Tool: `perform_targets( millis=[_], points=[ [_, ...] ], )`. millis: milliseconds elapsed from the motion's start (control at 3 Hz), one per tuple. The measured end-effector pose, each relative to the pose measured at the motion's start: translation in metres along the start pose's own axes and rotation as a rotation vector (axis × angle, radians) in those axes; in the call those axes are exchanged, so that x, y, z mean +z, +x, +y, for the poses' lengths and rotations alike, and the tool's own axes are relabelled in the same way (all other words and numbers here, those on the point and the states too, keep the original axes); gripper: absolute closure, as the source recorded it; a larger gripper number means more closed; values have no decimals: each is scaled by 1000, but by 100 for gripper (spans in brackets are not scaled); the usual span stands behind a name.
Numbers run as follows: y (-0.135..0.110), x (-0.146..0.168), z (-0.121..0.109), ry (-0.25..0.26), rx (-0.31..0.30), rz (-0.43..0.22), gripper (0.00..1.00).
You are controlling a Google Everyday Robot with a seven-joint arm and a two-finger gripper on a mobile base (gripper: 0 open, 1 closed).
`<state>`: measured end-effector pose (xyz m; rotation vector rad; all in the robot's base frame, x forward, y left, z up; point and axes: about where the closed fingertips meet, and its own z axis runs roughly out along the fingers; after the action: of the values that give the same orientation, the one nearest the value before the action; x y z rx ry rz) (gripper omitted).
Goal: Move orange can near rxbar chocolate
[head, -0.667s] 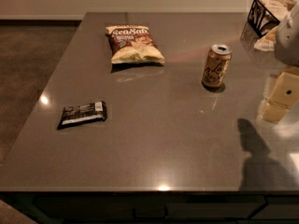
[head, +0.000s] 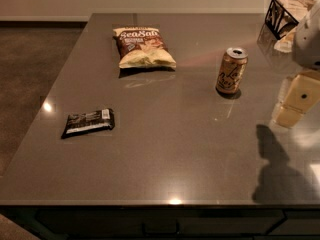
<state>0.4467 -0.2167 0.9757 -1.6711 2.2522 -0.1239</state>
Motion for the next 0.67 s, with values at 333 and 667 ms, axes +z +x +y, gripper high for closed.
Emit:
perform_targets(
  millis=[333, 667],
  points=[
    [3, 10, -28, 93, 149, -22, 0],
    [6, 21, -64, 167, 291, -70, 0]
  ],
)
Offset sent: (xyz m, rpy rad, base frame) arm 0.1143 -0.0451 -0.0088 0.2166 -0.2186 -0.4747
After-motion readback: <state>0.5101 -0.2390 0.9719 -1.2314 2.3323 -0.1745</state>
